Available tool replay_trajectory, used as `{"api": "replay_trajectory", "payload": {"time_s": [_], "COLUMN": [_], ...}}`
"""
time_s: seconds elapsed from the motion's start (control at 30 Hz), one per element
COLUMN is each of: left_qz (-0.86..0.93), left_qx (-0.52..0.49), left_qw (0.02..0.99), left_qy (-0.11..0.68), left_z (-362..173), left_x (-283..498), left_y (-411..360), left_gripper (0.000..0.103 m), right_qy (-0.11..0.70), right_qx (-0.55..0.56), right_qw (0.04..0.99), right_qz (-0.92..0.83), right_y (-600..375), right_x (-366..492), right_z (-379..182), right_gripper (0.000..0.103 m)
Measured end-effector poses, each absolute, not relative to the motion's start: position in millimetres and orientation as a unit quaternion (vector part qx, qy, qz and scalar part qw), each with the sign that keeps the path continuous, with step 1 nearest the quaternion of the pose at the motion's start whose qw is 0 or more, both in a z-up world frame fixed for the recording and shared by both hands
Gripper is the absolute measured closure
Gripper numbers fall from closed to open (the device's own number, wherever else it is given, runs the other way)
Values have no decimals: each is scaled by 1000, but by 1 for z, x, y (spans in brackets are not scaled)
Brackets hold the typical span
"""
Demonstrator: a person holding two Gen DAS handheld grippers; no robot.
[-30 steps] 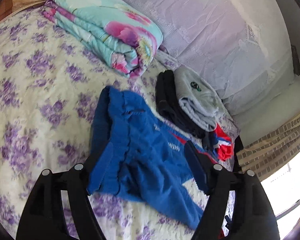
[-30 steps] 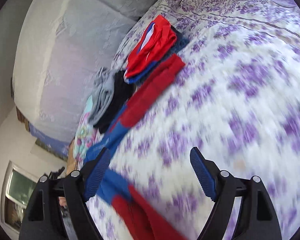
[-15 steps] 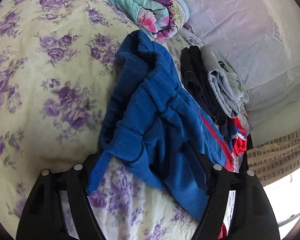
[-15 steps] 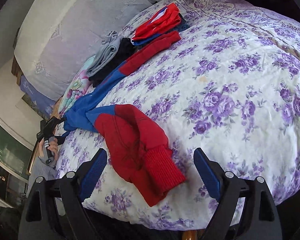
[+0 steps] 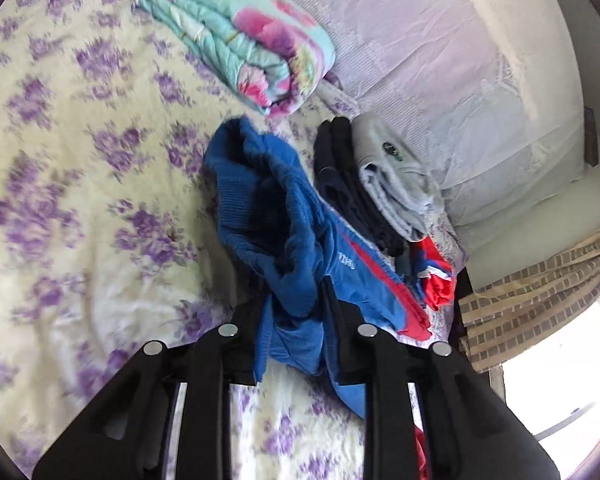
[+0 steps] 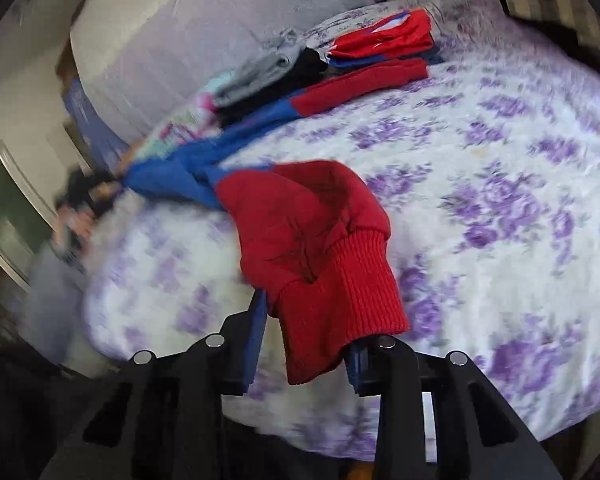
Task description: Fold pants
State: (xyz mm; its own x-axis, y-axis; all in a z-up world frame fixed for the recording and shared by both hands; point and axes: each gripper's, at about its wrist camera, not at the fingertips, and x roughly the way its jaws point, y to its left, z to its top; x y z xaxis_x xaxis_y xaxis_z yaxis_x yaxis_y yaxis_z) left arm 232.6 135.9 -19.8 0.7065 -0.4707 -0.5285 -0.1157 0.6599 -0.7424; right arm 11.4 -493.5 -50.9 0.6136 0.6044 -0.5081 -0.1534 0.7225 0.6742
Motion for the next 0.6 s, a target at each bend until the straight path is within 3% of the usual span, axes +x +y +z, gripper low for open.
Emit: {"api": "replay_trajectory", "payload": {"time_s": [0.17,0.2,0.23,0.27,0.37,0.5,0.6], "left_qz": [-101,-94,-90,-85,-62,-60,-59], "left_qx": [-398,-400,-400,-400,-406,-398,-406], "left_qw": [841,838,834,831,822,821,816], "left_qy": [353,359,369,377,395,404,408], "left_z": [11,11,7,1,-20,-43,-59], "left_x": [216,222,230,237,242,232,230], "left_y": [160,164,166,168,172,175,179], "left_gripper": [85,85,85,84,84,84,83], "right_qy": [279,275,275,274,258,329,356], "right_qx": [593,611,614,602,567,469,424], "right_qw": [726,725,731,746,782,817,828], "right_qz": [209,159,115,78,16,65,86], "right_y": [-589,-611,-632,-654,-672,-623,-589], "right_x": [60,74,89,105,105,90,82], "right_z": [-57,-59,-60,-60,-55,-61,-73], "right_gripper": [72,64,29,14,12,14,24]}}
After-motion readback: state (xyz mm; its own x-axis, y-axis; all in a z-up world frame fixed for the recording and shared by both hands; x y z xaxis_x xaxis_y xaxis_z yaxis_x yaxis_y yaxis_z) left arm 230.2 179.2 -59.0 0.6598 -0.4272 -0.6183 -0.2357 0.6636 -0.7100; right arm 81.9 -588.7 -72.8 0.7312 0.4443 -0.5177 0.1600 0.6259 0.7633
